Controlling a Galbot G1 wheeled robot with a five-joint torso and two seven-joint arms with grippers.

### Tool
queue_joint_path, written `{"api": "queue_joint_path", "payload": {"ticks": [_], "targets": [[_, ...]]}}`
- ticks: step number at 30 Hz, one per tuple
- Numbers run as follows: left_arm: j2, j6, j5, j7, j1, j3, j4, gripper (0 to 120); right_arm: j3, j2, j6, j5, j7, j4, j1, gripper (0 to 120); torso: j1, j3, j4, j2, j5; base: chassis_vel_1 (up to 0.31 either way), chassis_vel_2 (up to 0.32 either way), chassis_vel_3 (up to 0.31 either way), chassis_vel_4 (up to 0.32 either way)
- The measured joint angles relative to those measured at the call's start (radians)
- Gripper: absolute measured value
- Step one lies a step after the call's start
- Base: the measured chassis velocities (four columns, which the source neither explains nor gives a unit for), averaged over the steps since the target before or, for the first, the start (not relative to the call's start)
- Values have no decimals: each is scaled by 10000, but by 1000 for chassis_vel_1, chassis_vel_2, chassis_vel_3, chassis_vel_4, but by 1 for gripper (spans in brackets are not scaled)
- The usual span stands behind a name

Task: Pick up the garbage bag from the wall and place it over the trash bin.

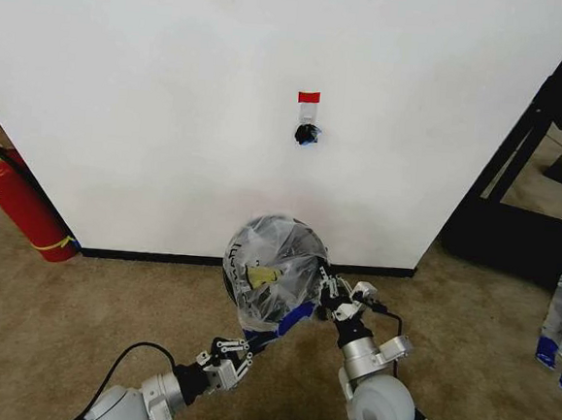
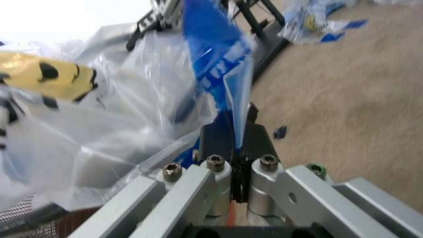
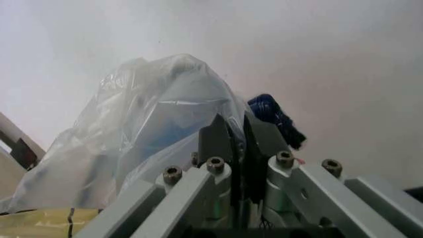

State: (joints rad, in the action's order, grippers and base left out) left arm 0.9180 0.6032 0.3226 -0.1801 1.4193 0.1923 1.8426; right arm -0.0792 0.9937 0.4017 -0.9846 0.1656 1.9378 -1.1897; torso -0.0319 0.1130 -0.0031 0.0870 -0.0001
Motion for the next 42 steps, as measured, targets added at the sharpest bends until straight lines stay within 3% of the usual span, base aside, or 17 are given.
{"api": "queue_joint_path", "payload": {"ticks": [6,17,26,33,42], "targets": [[102,170,862,444,-267,99,-484,0,5,49,-126,-262,434,395,-106,1,0,0,0,0,0,0,0,0,0],[148,-476,1506,1411,-724,109,-1180,0,86,-24,-281,-729,698,974,-373,1,0,0,0,0,0,0,0,0,0],[46,-589,1502,1492,-662,224,-1216,0,115,-205,-243,-664,322,946,-542,1,0,0,0,0,1,0,0,0,0],[28,-592,1222,1548,-674,297,-1705,0,148,-279,-304,-724,305,1009,-559,1,0,0,-1,0,0,0,0,0,0],[-114,-386,539,1222,-218,224,-996,30,264,-171,-80,-619,37,758,-465,1,0,0,-1,0,2,0,0,0,0]]}}
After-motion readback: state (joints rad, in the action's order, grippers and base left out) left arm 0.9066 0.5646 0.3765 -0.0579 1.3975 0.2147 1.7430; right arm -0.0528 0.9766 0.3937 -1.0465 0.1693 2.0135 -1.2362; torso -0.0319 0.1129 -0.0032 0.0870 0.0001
